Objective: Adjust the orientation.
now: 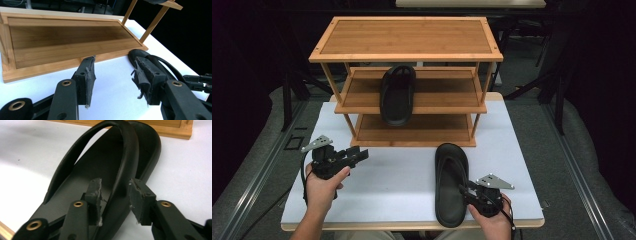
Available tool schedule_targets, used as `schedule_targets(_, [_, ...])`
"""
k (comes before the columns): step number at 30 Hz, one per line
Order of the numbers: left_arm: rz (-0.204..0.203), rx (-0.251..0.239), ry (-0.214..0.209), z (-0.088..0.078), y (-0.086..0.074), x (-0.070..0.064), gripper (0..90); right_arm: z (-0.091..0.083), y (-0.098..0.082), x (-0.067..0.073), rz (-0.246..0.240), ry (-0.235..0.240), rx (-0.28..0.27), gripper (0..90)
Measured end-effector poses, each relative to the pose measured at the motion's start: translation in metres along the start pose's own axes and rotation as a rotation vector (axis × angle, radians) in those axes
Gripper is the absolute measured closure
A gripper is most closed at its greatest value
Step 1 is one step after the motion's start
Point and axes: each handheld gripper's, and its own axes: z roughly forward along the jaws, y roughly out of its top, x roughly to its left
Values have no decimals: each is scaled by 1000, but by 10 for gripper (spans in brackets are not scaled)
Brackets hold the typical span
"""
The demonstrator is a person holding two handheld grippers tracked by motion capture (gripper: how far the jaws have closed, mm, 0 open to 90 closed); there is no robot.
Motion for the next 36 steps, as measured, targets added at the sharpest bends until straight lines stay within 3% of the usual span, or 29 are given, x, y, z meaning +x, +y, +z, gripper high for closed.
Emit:
schedule_targets(2, [-1,2,2,1,-1,1,508,0,-1,-2,9,1,2,680])
schedule_targets(7, [-3,3,1,2,-2,1,508,0,-1,-6,28,21,-4,707])
schedule_targets(10, [-1,3,2,2,-2,1,508,-2,-1,-10,30,-5,-7,731])
schedule_targets(13, [-2,1,3,2,-1,2,508,-3,0,-17,42,0,-8,749])
schedule_targets(14, [-8,0,3,1,-1,2,508,-4,0,-18,45,-43,-6,755])
schedule_targets(17, [-8,-2,5,1,-1,2,508,-5,0,-24,51,0,-9,768])
schedule_targets(18, [-7,-4,3,1,-1,3,508,-7,1,-26,65,-52,-5,778])
schedule_targets(22, [-7,-2,5,1,-2,3,508,-9,1,-31,83,-55,-4,779])
schedule_targets(27, [-13,1,6,2,-2,3,507,-10,0,-29,81,-63,1,773])
schedule_targets(33, [-13,3,4,3,-3,4,507,-11,2,-28,112,-65,33,779])
schedule_targets(36, [-14,4,5,3,-3,4,507,-11,2,-26,103,-91,35,779])
